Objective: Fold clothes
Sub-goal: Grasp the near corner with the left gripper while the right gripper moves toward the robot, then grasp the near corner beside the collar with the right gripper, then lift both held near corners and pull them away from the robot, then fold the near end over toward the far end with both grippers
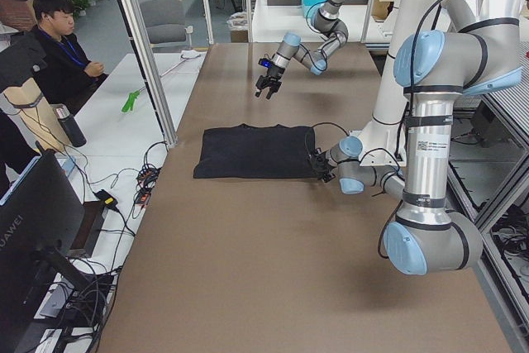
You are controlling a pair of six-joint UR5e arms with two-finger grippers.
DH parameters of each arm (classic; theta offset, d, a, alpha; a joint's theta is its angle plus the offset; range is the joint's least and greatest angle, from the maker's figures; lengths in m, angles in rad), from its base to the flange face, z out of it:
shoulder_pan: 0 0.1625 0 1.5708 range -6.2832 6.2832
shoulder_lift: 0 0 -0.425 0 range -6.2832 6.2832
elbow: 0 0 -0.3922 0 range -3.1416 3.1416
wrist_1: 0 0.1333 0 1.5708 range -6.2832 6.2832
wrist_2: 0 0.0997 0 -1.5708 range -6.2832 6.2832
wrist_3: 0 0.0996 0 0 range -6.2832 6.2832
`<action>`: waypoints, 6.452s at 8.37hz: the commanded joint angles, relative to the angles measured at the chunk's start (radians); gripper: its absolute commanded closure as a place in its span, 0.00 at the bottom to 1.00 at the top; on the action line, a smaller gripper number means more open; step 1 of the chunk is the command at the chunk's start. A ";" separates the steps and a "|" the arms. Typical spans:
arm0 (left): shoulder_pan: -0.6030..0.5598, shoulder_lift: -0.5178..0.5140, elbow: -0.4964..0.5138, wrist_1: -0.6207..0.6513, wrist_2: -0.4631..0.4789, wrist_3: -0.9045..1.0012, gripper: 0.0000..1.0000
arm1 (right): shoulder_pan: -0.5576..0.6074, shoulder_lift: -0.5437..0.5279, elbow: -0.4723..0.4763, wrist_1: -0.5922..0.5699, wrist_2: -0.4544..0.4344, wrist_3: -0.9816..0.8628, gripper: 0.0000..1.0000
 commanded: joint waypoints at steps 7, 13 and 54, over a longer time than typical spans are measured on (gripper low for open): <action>0.025 0.021 -0.014 0.001 0.049 -0.038 0.46 | -0.031 -0.005 -0.003 0.008 -0.050 0.024 0.09; 0.033 0.021 -0.013 0.000 0.054 -0.030 1.00 | -0.124 -0.034 -0.008 -0.010 -0.131 0.032 0.11; -0.107 -0.184 -0.374 0.468 -0.062 0.151 1.00 | -0.490 -0.268 0.403 -0.177 -0.438 -0.005 1.00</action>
